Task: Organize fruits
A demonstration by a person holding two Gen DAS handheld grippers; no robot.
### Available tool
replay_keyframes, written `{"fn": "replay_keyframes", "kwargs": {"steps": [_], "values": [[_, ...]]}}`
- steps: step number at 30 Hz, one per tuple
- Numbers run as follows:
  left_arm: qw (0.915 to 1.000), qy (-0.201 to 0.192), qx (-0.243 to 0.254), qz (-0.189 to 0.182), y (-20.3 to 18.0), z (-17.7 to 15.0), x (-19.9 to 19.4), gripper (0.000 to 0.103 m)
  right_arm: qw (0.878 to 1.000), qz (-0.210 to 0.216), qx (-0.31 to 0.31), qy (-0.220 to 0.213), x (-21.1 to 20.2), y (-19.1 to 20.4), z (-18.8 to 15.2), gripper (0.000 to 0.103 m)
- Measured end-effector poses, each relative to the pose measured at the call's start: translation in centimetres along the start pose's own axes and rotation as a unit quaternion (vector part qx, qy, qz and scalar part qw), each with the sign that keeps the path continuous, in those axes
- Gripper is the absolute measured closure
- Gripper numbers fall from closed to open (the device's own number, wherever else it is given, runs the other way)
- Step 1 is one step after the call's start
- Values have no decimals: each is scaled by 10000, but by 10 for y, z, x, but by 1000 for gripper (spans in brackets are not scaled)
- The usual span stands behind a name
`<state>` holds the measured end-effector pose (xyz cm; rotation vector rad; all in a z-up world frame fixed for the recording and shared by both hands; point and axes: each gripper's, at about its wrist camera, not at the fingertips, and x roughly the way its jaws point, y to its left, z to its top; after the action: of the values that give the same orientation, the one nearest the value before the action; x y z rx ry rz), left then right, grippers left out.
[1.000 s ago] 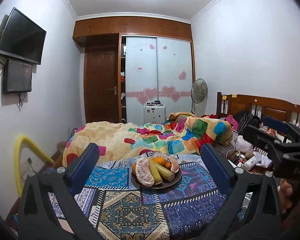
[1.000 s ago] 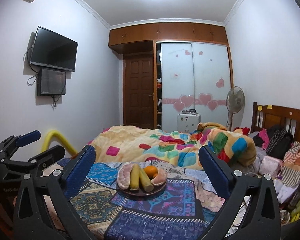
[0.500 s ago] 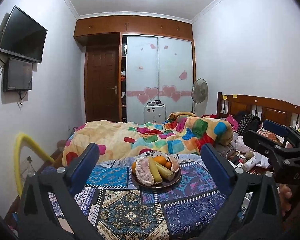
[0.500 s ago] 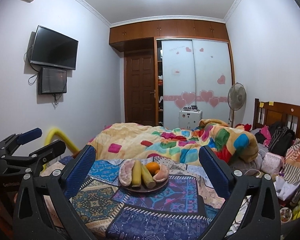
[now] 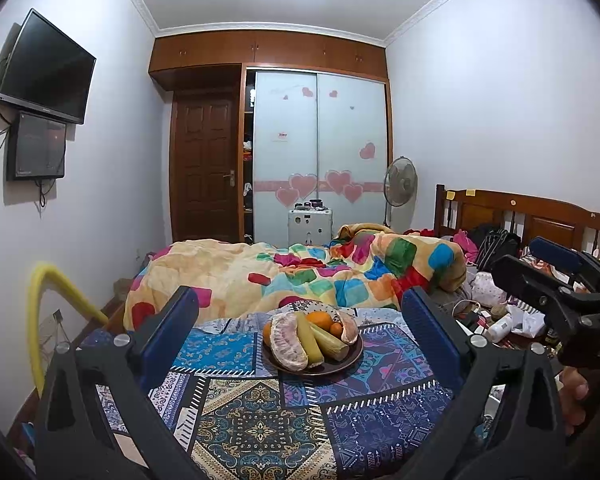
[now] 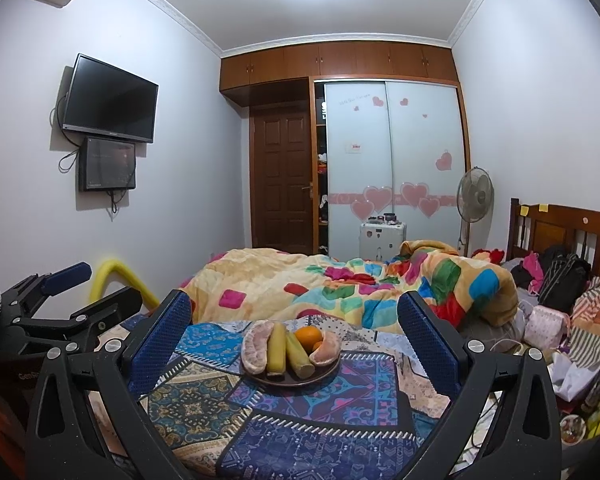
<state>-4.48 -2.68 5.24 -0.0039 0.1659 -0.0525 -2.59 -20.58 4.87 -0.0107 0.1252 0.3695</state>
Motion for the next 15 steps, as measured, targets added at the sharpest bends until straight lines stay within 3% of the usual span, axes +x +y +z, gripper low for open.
{"fn": "replay_keyframes", "kwargs": {"steps": [15], "values": [[10000, -3, -47, -37, 0, 1, 1, 0, 10000, -15, 37, 30, 0, 1, -1, 0]]}}
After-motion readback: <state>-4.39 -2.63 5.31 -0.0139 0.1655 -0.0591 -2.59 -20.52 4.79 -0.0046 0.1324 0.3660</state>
